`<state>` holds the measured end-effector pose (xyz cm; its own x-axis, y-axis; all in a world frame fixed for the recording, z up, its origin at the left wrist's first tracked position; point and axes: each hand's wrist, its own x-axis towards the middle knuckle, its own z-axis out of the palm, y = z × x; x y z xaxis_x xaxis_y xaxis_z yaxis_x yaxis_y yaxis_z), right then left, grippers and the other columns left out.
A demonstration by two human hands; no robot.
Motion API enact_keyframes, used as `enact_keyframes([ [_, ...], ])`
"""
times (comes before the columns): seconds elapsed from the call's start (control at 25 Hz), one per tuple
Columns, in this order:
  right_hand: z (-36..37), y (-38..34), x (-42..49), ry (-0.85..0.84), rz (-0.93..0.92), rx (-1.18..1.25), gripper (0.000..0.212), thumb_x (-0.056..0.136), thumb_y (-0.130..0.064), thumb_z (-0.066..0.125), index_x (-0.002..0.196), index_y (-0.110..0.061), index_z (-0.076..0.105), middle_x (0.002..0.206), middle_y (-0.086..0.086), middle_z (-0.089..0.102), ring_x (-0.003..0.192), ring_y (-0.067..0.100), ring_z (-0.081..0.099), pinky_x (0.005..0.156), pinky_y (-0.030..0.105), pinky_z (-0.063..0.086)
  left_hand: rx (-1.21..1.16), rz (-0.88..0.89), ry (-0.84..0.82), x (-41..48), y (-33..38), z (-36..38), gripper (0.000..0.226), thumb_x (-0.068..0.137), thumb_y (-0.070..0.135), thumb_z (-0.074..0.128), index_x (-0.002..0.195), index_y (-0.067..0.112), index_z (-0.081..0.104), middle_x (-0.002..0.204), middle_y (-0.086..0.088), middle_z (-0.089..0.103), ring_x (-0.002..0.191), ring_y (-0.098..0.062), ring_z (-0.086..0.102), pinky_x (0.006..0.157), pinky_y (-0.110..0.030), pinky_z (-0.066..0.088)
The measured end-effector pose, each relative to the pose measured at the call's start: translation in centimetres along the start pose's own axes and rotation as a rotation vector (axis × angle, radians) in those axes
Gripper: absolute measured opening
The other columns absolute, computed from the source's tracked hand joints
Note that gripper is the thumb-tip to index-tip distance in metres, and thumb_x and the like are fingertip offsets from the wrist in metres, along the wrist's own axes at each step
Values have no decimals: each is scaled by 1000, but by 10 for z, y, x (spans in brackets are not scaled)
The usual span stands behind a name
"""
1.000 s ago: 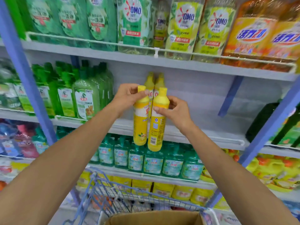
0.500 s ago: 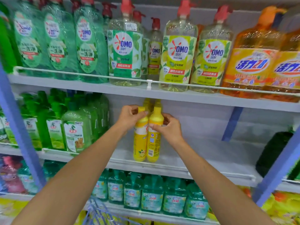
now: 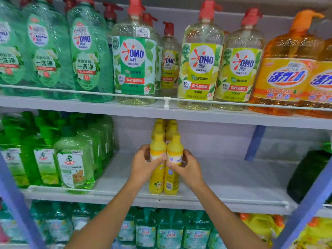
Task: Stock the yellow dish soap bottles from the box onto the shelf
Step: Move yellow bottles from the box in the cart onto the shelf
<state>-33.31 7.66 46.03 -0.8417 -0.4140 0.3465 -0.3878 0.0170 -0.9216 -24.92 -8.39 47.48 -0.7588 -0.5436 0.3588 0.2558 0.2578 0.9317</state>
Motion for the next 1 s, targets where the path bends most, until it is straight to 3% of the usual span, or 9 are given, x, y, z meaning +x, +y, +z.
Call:
enact_keyframes([
  [0.12,3,38,-26,-31,64,-32,55,72,-10,90,119,-22,64,110,-2,76,103,14,73,89,28,58,-21,-20,-14,-17,-22,-1,47,71,9,89,112,10,66,100,4,75,87,-1,71,74,-14,53],
  [0.24,7,57,-39,0,117,-112,53,68,-17,93,112,-26,65,103,-6,77,97,8,73,88,30,59,19,-59,-48,-25,-36,-5,50,71,15,90,116,15,66,102,4,76,91,-4,72,75,-16,55],
  [0.44,18,48,-37,85,148,-297,63,59,-44,95,106,-26,57,96,-14,69,85,-4,67,72,17,55,111,-70,-113,-27,-47,-12,53,70,18,91,116,21,65,103,9,75,93,1,70,79,-15,55],
  [0.6,18,47,-37,78,151,-351,75,55,-60,90,113,-27,55,106,-11,67,94,1,65,79,25,58,160,-77,-205,-15,-47,-28,54,68,18,92,117,20,69,104,6,77,98,-8,72,91,-33,58],
  [0.72,4,37,-34,-24,111,-152,74,69,-38,91,132,-31,52,124,-13,65,111,2,64,91,21,55,168,-101,-226,-4,-44,-36,55,66,14,93,114,20,67,105,2,77,99,-13,72,93,-40,58],
  [0.8,-2,26,-29,-103,102,-58,60,81,-19,85,131,-32,54,125,-13,68,114,1,65,91,16,52,156,-136,-184,-3,-45,-35,59,64,14,95,112,19,61,108,-2,74,101,-17,70,91,-40,57],
  [1.0,7,26,-27,19,72,-95,57,75,-23,89,121,-32,57,114,-11,72,104,-1,67,89,20,56,134,-107,-174,-8,-48,-27,52,67,7,91,110,13,63,106,-3,74,99,-14,71,90,-33,58],
])
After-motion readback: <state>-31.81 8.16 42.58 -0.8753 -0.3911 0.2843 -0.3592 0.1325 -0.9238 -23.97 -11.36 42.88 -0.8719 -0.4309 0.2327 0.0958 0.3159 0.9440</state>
